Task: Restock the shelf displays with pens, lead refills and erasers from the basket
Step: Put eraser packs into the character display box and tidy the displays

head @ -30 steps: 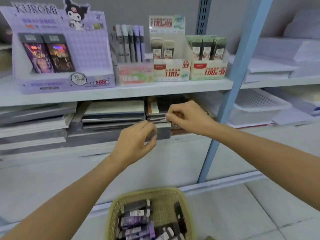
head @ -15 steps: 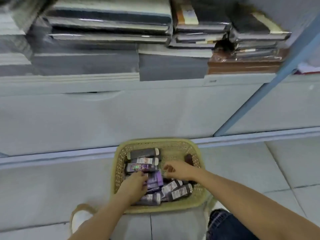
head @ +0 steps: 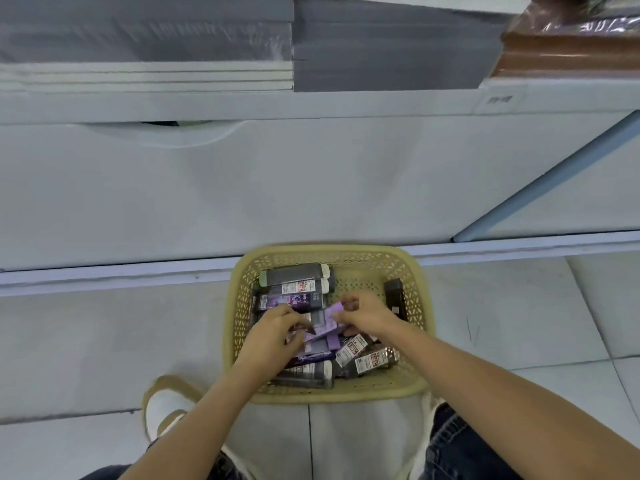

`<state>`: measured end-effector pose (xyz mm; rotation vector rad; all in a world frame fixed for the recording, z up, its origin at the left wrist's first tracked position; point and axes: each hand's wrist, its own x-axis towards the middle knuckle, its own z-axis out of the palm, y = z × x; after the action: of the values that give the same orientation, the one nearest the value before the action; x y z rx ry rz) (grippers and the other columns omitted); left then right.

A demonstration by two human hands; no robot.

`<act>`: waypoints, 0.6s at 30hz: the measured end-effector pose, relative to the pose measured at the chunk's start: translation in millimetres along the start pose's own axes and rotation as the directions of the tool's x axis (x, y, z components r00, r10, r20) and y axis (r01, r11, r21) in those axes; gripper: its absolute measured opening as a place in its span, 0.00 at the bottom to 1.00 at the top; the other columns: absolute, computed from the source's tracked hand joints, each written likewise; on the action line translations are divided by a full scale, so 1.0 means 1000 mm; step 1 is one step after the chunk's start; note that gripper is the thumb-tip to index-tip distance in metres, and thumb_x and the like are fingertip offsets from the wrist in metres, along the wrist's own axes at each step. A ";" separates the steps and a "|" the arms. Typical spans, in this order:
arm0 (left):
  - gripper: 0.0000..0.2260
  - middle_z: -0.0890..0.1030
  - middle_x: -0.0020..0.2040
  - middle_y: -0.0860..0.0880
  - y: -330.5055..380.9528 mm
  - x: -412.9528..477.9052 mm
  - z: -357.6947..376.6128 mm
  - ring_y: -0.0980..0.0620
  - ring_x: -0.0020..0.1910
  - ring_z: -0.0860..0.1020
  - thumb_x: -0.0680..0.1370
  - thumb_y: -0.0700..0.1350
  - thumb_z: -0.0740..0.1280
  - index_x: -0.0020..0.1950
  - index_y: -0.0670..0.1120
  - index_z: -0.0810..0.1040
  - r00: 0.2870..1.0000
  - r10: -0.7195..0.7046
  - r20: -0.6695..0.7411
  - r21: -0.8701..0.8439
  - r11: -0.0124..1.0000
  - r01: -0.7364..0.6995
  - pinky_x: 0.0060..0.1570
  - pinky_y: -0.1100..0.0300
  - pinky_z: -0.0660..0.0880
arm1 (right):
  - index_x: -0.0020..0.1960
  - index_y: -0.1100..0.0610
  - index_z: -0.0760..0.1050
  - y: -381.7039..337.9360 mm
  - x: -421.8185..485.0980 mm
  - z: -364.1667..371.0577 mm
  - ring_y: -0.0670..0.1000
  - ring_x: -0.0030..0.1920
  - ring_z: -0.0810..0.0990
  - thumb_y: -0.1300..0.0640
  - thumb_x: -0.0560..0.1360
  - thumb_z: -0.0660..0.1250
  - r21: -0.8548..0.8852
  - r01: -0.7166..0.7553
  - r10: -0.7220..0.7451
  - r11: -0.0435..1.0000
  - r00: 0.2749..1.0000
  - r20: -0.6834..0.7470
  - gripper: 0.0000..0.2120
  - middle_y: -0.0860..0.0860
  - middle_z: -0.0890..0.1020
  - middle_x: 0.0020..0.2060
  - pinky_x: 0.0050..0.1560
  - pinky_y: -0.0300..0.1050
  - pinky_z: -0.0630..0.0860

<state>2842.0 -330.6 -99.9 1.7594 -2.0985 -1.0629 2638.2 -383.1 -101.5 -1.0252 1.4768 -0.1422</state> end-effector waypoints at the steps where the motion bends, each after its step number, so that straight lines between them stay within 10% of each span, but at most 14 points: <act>1: 0.08 0.77 0.51 0.52 0.001 0.001 -0.002 0.53 0.54 0.74 0.79 0.44 0.66 0.56 0.49 0.82 1.000 0.002 -0.031 0.018 1.000 -0.001 0.54 0.61 0.71 | 0.61 0.64 0.73 -0.005 0.000 -0.008 0.47 0.36 0.82 0.65 0.75 0.69 0.011 0.016 -0.016 1.000 1.000 0.024 0.15 0.53 0.81 0.45 0.38 0.40 0.81; 6: 0.12 0.78 0.53 0.52 0.012 0.001 -0.011 0.56 0.52 0.75 0.78 0.50 0.68 0.60 0.49 0.79 0.997 -0.031 -0.065 -0.149 0.989 0.021 0.51 0.68 0.70 | 0.52 0.57 0.78 -0.025 -0.010 -0.040 0.52 0.43 0.86 0.66 0.74 0.70 0.034 0.123 -0.127 0.992 0.974 0.185 0.08 0.55 0.84 0.46 0.40 0.42 0.82; 9: 0.14 0.83 0.45 0.49 0.028 0.001 -0.017 0.55 0.42 0.80 0.76 0.54 0.70 0.57 0.47 0.80 0.977 -0.112 0.180 -0.512 0.837 0.190 0.44 0.60 0.75 | 0.53 0.54 0.79 -0.034 -0.016 -0.034 0.52 0.44 0.85 0.64 0.74 0.71 0.077 0.225 -0.236 0.971 0.954 0.184 0.10 0.53 0.84 0.48 0.41 0.40 0.81; 13: 0.07 0.85 0.41 0.44 0.022 -0.002 -0.032 0.47 0.34 0.83 0.80 0.43 0.65 0.56 0.42 0.77 0.958 -0.242 0.153 -0.692 0.665 0.279 0.34 0.55 0.80 | 0.60 0.55 0.76 -0.035 -0.013 -0.017 0.52 0.42 0.85 0.59 0.77 0.68 0.155 0.255 -0.263 0.954 0.964 0.030 0.12 0.55 0.84 0.48 0.42 0.42 0.82; 18: 0.11 0.86 0.47 0.42 -0.007 -0.013 -0.049 0.46 0.39 0.84 0.80 0.39 0.65 0.62 0.43 0.73 0.911 -0.399 0.107 -0.798 0.513 0.318 0.38 0.57 0.82 | 0.48 0.61 0.78 -0.003 -0.008 0.013 0.51 0.37 0.76 0.46 0.79 0.64 -0.368 0.028 -0.039 0.929 0.999 -0.022 0.17 0.58 0.81 0.38 0.47 0.49 0.78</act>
<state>2879.3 -338.1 -65.2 1.6732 -0.8657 -1.6496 2649.2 -373.3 -96.2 -1.3551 1.5464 0.1025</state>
